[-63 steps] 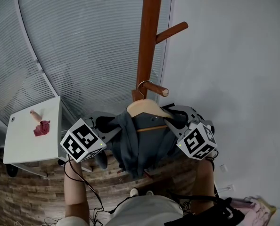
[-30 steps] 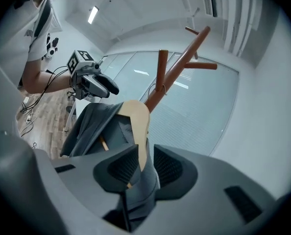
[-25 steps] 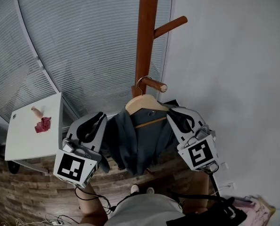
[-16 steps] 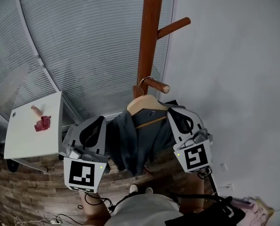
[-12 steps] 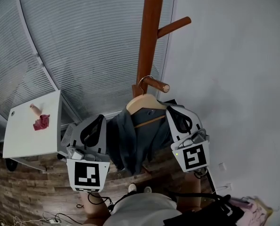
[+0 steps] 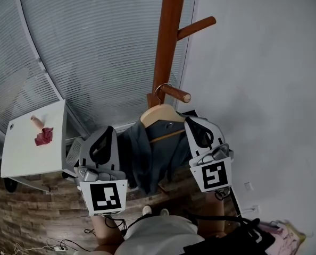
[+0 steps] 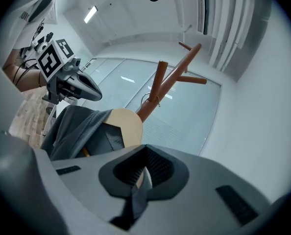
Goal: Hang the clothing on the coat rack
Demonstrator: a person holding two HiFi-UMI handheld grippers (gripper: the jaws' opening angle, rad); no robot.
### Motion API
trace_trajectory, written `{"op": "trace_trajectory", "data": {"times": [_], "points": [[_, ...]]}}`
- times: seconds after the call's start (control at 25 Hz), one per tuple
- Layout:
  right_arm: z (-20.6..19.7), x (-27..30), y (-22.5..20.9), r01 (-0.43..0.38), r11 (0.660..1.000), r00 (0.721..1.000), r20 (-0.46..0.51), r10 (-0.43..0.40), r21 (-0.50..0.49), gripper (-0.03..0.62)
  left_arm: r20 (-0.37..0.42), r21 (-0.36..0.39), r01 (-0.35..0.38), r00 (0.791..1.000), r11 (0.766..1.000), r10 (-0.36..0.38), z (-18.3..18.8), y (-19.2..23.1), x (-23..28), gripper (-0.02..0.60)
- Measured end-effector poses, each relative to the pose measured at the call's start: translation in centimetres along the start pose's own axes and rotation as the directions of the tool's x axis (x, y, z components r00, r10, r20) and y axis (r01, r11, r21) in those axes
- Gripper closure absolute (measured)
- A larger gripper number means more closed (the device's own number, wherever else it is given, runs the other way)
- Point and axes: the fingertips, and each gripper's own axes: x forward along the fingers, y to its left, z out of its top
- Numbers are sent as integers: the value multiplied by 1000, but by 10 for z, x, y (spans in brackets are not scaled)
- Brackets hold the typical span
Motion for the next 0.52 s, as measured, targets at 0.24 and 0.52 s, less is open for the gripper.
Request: {"op": "trace_trajectory", "data": {"times": [0.24,0.52], "points": [[1,1,3,-27,1000,1000,13,27,12,576,-29,-4,39,999,999,-40,-7,-8,2,568],[0,1,4,-21,1000,1000,-1,21,-1,576,-8,21,46,999,999,-46,-4,-10,3,568]]}}
